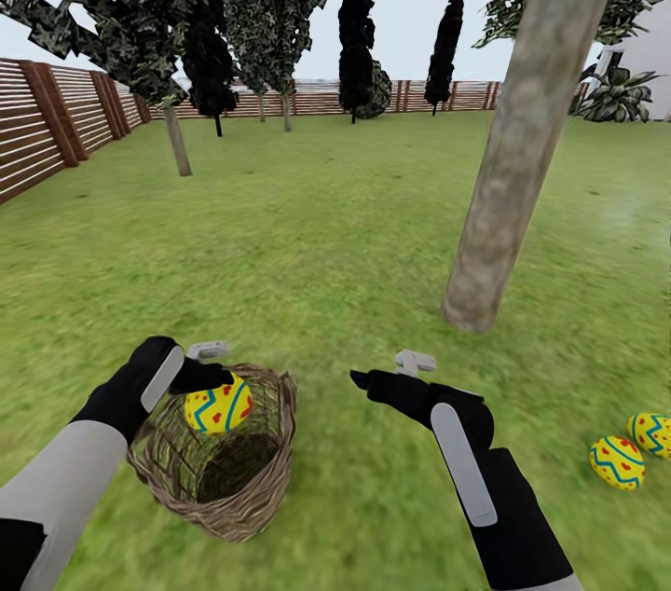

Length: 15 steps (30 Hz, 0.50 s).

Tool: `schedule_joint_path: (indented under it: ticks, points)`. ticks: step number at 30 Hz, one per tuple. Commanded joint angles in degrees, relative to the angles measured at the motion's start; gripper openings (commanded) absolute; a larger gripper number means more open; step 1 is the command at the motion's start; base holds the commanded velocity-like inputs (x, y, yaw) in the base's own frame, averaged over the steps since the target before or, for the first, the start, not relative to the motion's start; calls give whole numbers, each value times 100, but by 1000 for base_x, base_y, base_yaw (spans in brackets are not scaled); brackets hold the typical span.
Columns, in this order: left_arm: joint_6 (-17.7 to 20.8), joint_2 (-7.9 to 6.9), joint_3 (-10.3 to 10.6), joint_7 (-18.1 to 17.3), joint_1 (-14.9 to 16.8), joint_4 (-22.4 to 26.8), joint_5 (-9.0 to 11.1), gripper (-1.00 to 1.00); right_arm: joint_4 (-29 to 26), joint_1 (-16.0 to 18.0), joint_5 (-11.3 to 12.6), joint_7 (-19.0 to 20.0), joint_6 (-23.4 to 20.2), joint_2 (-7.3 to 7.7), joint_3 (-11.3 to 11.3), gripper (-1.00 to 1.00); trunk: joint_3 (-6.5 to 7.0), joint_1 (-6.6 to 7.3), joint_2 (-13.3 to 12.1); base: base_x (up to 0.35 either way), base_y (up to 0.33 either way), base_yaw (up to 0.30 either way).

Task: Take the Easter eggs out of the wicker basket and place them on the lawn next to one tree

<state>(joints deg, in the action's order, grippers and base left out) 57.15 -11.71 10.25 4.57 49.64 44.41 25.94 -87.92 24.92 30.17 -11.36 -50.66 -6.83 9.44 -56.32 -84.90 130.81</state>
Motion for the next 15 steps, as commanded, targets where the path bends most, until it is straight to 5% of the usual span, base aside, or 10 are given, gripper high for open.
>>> schedule_joint_path:
  ticks: [1,15]
  points:
    - [23,-7,24,81,4,24,59,-100,-6,4,59,-59,-18,-2,2,100,13,25,-39,-248,0,0]
    - [29,-7,21,115,11,42,60,-100,-6,4,57,-60,-14,-2,5,100,264,333,-601,-199,0,0]
